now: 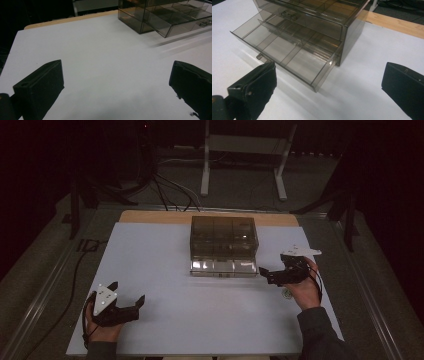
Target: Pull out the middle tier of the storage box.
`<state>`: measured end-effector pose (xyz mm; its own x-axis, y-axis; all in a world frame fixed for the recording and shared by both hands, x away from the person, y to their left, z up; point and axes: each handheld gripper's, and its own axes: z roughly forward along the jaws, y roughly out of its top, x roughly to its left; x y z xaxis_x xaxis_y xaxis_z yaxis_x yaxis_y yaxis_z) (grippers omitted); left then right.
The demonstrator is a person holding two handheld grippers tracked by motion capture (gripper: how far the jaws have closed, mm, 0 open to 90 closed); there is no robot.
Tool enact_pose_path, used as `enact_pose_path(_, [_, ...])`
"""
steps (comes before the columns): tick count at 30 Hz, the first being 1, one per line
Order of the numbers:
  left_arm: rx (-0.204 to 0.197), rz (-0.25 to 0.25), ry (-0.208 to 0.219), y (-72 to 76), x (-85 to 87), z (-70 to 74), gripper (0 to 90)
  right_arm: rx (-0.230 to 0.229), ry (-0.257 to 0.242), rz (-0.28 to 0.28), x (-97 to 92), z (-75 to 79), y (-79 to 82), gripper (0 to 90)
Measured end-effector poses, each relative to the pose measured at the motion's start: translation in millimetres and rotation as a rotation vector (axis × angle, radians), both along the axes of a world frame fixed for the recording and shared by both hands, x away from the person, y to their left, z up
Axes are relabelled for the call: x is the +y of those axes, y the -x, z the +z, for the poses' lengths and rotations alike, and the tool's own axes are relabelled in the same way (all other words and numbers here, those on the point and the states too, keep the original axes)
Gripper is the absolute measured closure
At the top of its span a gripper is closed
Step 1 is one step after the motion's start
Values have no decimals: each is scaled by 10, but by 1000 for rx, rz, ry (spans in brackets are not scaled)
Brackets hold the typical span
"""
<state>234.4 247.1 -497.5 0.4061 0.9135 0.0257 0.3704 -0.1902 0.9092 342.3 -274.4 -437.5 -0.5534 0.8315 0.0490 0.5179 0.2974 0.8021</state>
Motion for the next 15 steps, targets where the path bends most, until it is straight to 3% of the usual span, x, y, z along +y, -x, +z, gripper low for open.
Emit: enact_pose_path(15, [-3, -1, -2, 9, 0, 3, 6, 9, -19, -61, -206, -96, 112, 1])
